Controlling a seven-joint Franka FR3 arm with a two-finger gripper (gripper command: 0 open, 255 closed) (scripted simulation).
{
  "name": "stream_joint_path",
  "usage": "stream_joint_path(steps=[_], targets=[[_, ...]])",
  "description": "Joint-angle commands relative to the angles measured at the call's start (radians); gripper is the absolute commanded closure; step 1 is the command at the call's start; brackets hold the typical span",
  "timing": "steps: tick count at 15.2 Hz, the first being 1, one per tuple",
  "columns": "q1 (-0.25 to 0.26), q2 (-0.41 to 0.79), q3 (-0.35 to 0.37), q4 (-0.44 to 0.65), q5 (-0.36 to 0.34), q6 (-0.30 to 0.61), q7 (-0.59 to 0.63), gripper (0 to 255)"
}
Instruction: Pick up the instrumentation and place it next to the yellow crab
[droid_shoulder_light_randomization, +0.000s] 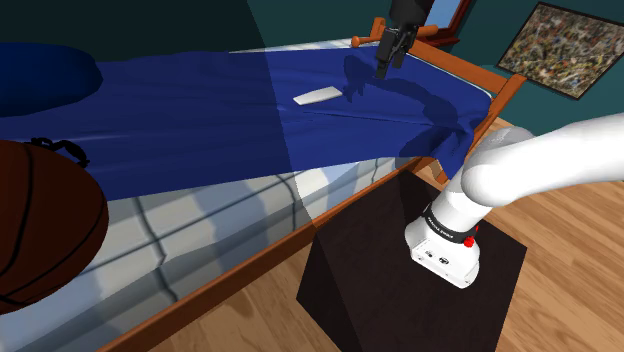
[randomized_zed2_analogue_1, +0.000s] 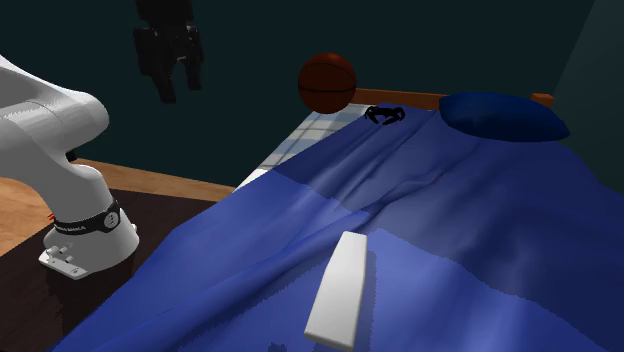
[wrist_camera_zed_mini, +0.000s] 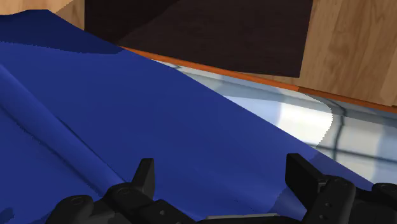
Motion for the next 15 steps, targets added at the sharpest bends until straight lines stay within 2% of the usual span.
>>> stream_joint_path(steps=[1,9,15], targets=[[0.000,0.000,0.000,0.000,0.000,0.000,0.000,0],[0.040,0.169,-0.190,-0.017,-0.116,0.202,-0.434,0],[0.084,0.373,-0.310,0.054,-0.138,0.349,-0.754,0]])
